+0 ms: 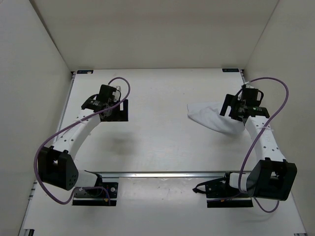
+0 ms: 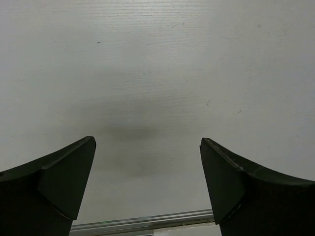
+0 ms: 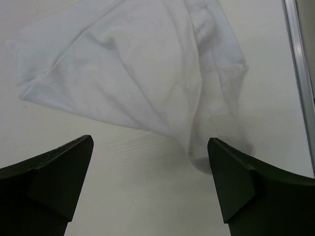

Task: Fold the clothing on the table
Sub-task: Move the skirt to the center of the board

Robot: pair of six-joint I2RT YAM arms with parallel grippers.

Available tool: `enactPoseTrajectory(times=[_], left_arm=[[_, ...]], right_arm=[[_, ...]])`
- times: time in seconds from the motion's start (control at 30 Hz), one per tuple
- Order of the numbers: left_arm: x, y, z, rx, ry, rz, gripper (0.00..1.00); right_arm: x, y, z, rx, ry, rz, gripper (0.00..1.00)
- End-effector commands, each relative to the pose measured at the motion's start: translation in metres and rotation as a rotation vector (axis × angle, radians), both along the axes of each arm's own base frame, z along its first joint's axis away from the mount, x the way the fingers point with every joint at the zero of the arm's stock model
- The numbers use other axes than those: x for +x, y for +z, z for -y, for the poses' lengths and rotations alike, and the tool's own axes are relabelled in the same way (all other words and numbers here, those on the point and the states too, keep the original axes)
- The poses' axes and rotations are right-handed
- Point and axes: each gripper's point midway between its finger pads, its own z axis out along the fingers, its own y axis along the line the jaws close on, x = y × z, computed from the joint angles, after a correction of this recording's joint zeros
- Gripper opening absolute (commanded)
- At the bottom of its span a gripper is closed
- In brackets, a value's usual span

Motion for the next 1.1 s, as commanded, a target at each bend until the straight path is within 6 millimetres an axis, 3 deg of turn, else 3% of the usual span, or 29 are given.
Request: enactPoseTrajectory(times=[0.0, 0.07, 0.3, 0.43, 0.6, 0.67, 0.7, 0.77, 0.8, 0.9, 0.93, 0.97, 1.0, 1.07], left_arm=[[0.001, 0.011, -0.006, -0.004, 0.017, 0.035, 0.99], [0.004, 0.017, -0.004, -0.015, 0.011, 0.068, 0.99], [0.005, 0.031, 0.004, -0.069, -0.004, 0.149, 0.99], [0.001, 0.027, 0.008, -0.118, -0.006, 0.161, 0.98], [-0.003, 0.024, 0.002, -0.120, -0.001, 0.165, 0.99], [-0.006, 0.024, 0.002, -0.120, -0.001, 0.164, 0.99], [-0.004, 0.024, 0.001, -0.119, 0.003, 0.166, 0.99], [-0.006, 0.021, 0.003, -0.118, -0.006, 0.158, 0.99], [-0.007, 0.020, 0.003, -0.119, -0.010, 0.149, 0.99], [-0.002, 0.023, 0.007, -0.108, -0.032, 0.157, 0.98], [0.002, 0.030, 0.008, -0.115, -0.034, 0.174, 0.98], [0.005, 0.035, 0.008, -0.116, -0.036, 0.193, 0.99], [0.006, 0.036, 0.006, -0.116, -0.030, 0.196, 0.99], [0.012, 0.042, 0.006, -0.126, -0.022, 0.218, 0.98]], right_arm=[[0.009, 0.009, -0.002, -0.044, 0.050, 0.051, 1.00], [0.010, -0.004, 0.001, -0.066, 0.054, 0.011, 0.99], [0.030, -0.011, 0.020, -0.105, 0.059, 0.023, 0.99], [0.031, -0.022, 0.029, -0.156, 0.061, -0.015, 0.98], [0.026, -0.046, 0.024, -0.111, 0.070, -0.096, 0.71], [0.025, -0.053, 0.020, -0.101, 0.082, -0.120, 0.45], [0.023, -0.056, 0.016, -0.095, 0.092, -0.132, 0.25], [0.024, -0.055, 0.019, -0.093, 0.078, -0.140, 0.00], [0.024, -0.057, 0.018, -0.093, 0.078, -0.154, 0.00], [0.037, -0.035, 0.018, -0.096, 0.075, -0.108, 0.00], [0.050, -0.022, 0.012, -0.077, 0.094, -0.080, 0.01], [0.068, 0.006, -0.001, -0.055, 0.129, -0.015, 0.00], [0.076, 0.017, -0.014, -0.034, 0.163, 0.007, 0.00], [0.110, 0.066, -0.070, 0.024, 0.295, 0.109, 0.00]])
